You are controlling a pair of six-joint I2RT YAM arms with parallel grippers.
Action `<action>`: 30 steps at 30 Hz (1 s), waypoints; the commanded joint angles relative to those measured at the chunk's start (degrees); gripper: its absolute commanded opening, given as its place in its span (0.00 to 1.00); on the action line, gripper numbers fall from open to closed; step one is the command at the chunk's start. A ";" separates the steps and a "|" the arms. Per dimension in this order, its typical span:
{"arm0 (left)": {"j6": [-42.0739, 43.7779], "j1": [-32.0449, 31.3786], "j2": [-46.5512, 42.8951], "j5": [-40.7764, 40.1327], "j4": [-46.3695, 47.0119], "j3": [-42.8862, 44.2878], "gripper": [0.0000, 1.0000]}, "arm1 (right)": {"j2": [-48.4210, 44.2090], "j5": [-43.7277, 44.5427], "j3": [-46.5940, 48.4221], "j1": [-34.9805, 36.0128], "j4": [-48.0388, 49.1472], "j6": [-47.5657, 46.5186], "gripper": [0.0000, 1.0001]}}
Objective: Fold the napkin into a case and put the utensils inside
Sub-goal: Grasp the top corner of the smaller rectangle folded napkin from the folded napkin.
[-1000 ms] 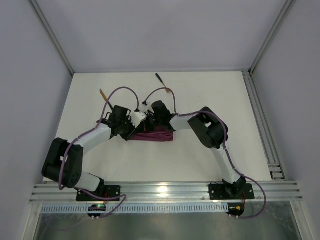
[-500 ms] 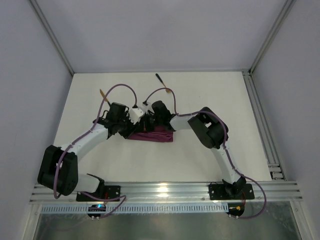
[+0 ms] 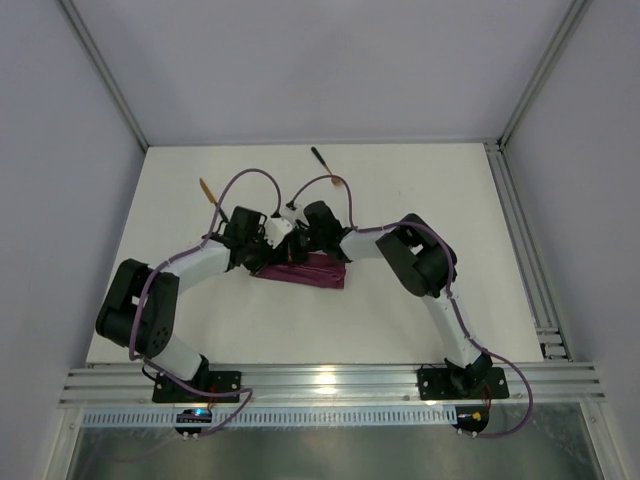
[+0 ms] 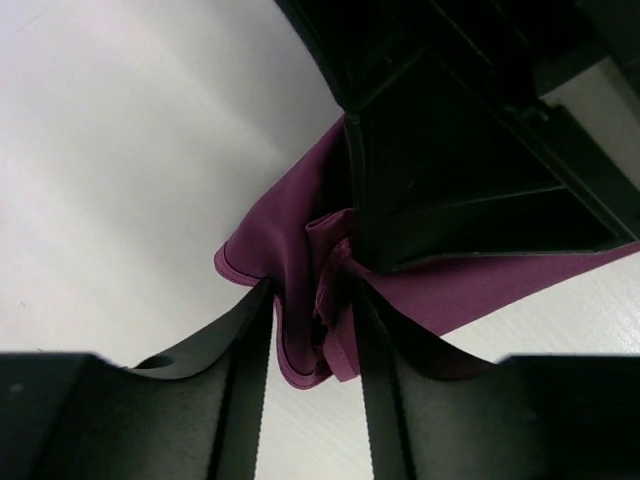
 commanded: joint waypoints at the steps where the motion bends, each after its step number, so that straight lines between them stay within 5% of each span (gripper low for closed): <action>1: -0.21 0.09 2.24 0.72 5.16 1.14 0.37 | 2.11 1.30 0.09 -0.40 -2.91 -1.55 0.04; 6: -1.53 0.09 2.77 1.68 6.39 0.70 0.00 | 1.50 0.16 0.18 -0.40 -3.00 -2.34 0.06; 15: -0.56 0.62 1.19 0.28 7.19 -1.58 0.00 | -5.79 -1.43 -0.17 -1.28 -9.76 -9.02 0.38; 30: -0.74 1.67 1.36 2.38 6.57 -1.41 0.00 | -20.65 -1.35 -13.09 -5.33 -22.68 -24.56 0.51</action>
